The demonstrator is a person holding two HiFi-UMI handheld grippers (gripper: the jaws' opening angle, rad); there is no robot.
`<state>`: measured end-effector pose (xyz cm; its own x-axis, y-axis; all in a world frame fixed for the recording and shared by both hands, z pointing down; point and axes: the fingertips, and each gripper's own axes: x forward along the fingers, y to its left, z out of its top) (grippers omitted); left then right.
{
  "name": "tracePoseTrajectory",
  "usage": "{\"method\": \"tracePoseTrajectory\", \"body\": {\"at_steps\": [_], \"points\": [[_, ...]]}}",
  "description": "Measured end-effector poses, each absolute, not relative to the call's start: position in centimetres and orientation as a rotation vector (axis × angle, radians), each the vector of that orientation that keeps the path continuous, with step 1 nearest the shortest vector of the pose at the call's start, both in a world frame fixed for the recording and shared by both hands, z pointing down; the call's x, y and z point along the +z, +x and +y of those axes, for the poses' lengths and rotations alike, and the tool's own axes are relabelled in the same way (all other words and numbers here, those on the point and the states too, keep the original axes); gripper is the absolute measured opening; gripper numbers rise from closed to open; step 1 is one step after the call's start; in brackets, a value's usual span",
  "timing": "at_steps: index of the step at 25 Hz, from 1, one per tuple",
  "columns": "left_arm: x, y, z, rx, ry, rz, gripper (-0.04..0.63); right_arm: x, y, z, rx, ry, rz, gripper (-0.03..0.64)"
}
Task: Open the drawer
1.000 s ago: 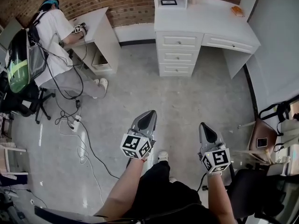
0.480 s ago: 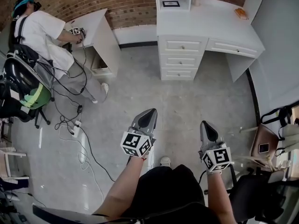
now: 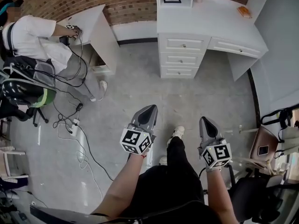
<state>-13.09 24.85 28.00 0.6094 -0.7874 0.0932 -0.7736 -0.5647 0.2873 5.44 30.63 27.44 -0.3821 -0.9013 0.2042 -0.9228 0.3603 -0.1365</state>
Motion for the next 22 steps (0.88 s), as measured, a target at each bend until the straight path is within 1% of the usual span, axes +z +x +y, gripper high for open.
{"method": "tracePoseTrajectory", "body": {"at_steps": [12, 22], "points": [[28.4, -11.6, 16.0, -0.064, 2.54, -1.279, 0.002, 28.8, 6.6, 21.1, 0.381, 1.631, -2.537, 0.002], [30.7, -9.8, 8.5, -0.019, 2.506, -1.285, 0.002, 31.0, 8.3, 13.3, 0.439, 1.588, -2.527, 0.002]]}}
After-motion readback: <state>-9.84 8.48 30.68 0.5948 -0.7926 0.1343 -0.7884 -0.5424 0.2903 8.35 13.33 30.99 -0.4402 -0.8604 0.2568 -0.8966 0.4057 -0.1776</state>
